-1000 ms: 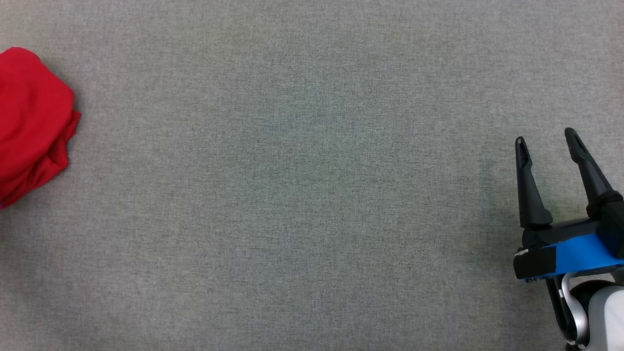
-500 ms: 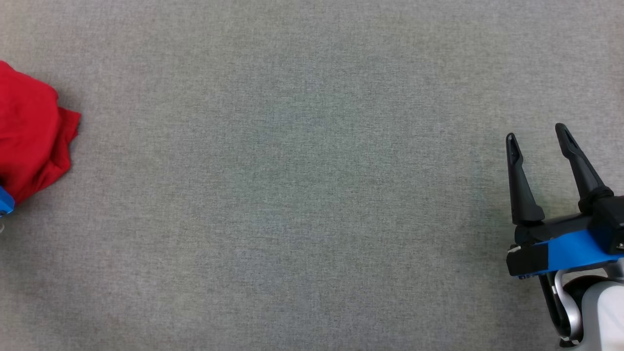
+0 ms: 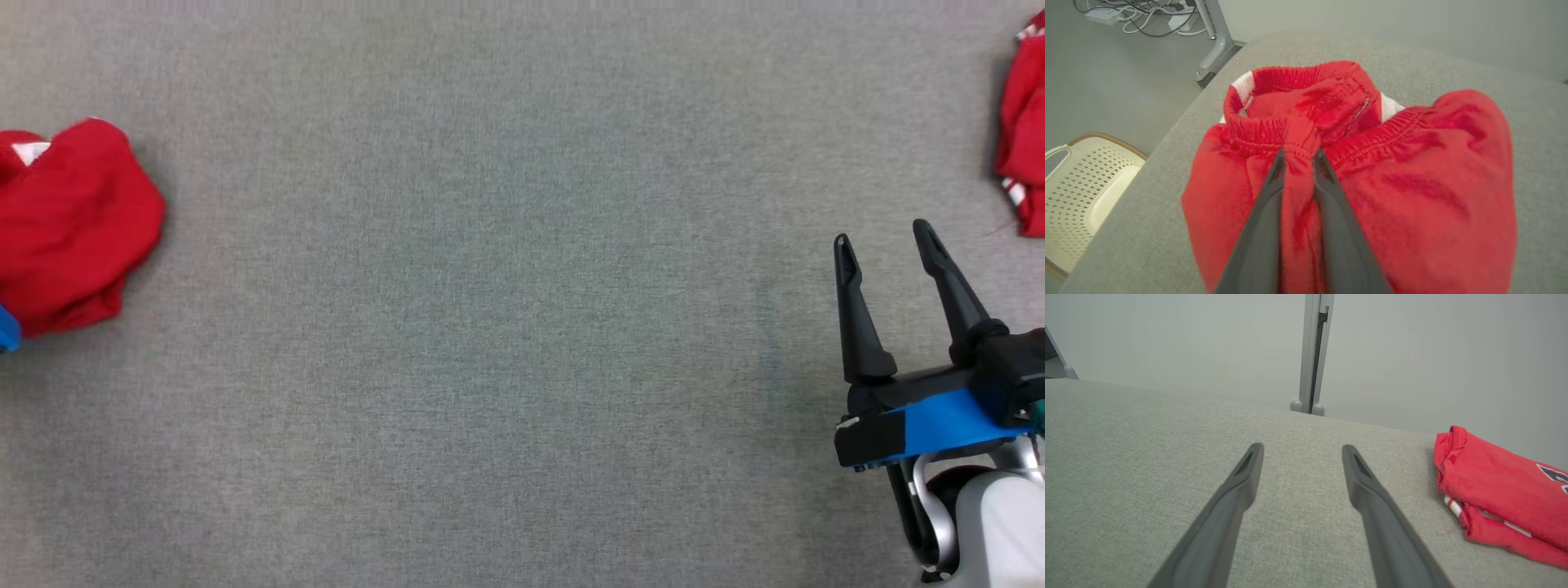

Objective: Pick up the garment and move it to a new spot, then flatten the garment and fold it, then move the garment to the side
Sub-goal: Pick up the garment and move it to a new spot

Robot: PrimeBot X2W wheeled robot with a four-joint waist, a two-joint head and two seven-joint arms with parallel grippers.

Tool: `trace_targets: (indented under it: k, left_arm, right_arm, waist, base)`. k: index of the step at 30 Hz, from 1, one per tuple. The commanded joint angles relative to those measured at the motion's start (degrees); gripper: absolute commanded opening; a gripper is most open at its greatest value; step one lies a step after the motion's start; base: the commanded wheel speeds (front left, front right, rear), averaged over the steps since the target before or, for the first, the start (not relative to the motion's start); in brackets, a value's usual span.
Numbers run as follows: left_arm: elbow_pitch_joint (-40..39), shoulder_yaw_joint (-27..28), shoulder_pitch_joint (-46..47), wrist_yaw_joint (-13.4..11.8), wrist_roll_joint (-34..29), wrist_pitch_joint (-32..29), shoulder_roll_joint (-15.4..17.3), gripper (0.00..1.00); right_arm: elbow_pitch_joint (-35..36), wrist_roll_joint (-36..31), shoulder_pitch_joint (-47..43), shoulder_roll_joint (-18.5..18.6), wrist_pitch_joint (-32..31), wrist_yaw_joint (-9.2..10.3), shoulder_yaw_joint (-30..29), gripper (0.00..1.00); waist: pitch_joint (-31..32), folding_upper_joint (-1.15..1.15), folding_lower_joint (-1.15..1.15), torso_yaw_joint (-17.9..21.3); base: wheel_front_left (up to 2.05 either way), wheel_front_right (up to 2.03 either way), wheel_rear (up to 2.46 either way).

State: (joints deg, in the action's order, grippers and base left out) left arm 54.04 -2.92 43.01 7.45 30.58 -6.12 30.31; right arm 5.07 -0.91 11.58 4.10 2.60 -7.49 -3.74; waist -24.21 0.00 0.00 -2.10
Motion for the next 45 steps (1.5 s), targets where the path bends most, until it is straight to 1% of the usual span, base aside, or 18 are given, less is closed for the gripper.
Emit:
trace_targets:
  k: [1, 7, 10, 13, 17, 24, 25, 28, 29, 30, 34, 37, 41, 45]
  left_arm:
    - [-1.03, -0.4, 1.17, 0.03, -0.39, 1.76, 0.93, 0.0]
    - [-5.39, -2.45, 3.66, 0.01, -2.66, 9.86, 2.4, 0.0]
    - [-8.5, -3.51, 5.13, -0.3, -4.14, 12.45, 2.38, 0.0]
    - [-12.48, -4.85, 6.5, -0.66, -5.52, 13.43, 1.98, 0.0]
    - [-19.85, -6.95, 7.82, -1.26, -6.86, 12.59, 0.61, 0.0]
    - [-33.77, -10.25, 8.54, -2.25, -7.75, 9.09, -2.04, 0.0]
    - [-33.77, -10.25, 8.54, -2.25, -7.75, 9.09, -2.04, 0.0]
    - [-38.31, -11.96, 8.16, -2.38, -8.06, 7.3, -3.09, 0.0]
    - [-40.9, -13.27, 7.78, -2.34, -8.2, 6.31, -4.1, 0.0]
    - [-40.9, -13.27, 7.78, -2.34, -8.2, 6.31, -4.1, 0.0]
    - [-43.5, -15.82, 6.04, -2.32, -8.22, 4.92, -6.07, 0.0]
    - [-44.09, -17.67, 4.48, -2.33, -8.4, 4.86, -7.34, 0.0]
    - [-42.83, -20.05, 0.89, -2.24, -8.07, 5.45, -9.17, 0.0]
    - [-39.74, -22.14, -3.72, -2.18, -7.12, 6.7, -11.01, 0.0]
  right_arm:
    - [-0.45, 0.35, 0.42, -0.31, 0.53, -0.01, 0.11, 1.0]
    - [-3.38, 1.33, -0.27, -0.89, 2.06, -0.01, 0.34, 1.0]
    - [-4.75, 1.9, -0.51, -1.02, 2.84, -0.01, 0.65, 1.0]
    - [-5.9, 2.57, -0.77, -1.15, 3.58, -0.01, 1.18, 1.0]
    - [-7.34, 3.53, -1.15, -1.19, 4.47, -0.01, 1.38, 1.0]
    - [-10.4, 7.18, -0.19, -1.21, 6.85, -0.01, 3.78, 1.0]
    - [-10.4, 7.18, -0.19, -1.21, 6.85, -0.01, 3.78, 1.0]
    - [-11.83, 8.76, 0.61, -1.19, 7.84, -0.01, 5.16, 1.0]
    - [-12.76, 9.48, 0.94, -1.21, 8.56, -0.01, 5.97, 1.0]
    - [-12.76, 9.48, 0.94, -1.21, 8.56, -0.01, 5.97, 1.0]
    - [-14.5, 10.73, 1.34, -1.21, 9.63, -0.01, 7.31, 1.0]
    - [-15.36, 11.39, 1.59, -1.2, 10.27, -0.01, 7.89, 1.0]
    - [-16.38, 11.87, 2.19, -1.2, 10.88, -0.01, 8.24, 1.0]
    - [-17.28, 12.14, 2.59, -1.21, 11.24, -0.01, 8.77, 1.0]
  waist:
    - [1.38, 0.0, 0.0, 0.97]
    - [5.42, 0.0, 0.0, 2.99]
    - [7.29, 0.0, 0.0, 4.36]
    - [8.82, 0.0, 0.0, 6.13]
    - [9.85, 0.0, 0.0, 8.5]
    - [10.49, 0.0, 0.0, 13.73]
    - [10.49, 0.0, 0.0, 13.73]
    - [10.46, 0.0, 0.0, 16.17]
    - [10.39, 0.0, 0.0, 17.43]
    - [10.39, 0.0, 0.0, 17.43]
    - [10.1, 0.0, 0.0, 19.28]
    - [9.81, 0.0, 0.0, 19.96]
    - [9.45, 0.0, 0.0, 20.19]
    - [9.46, 0.0, 0.0, 20.12]
  base:
    - [0.0, 0.0, 0.0]
    - [0.0, 0.0, 0.0]
    - [0.0, 0.0, 0.0]
    - [0.0, 0.0, 0.0]
    - [0.0, 0.0, 0.0]
    - [0.0, 0.0, 0.0]
    - [0.0, 0.0, 0.0]
    - [0.0, 0.0, 0.0]
    - [0.0, 0.0, 0.0]
    - [0.0, 0.0, 0.0]
    - [0.0, 0.0, 0.0]
    - [0.0, 0.0, 0.0]
    - [0.0, 0.0, 0.0]
    - [0.0, 0.0, 0.0]
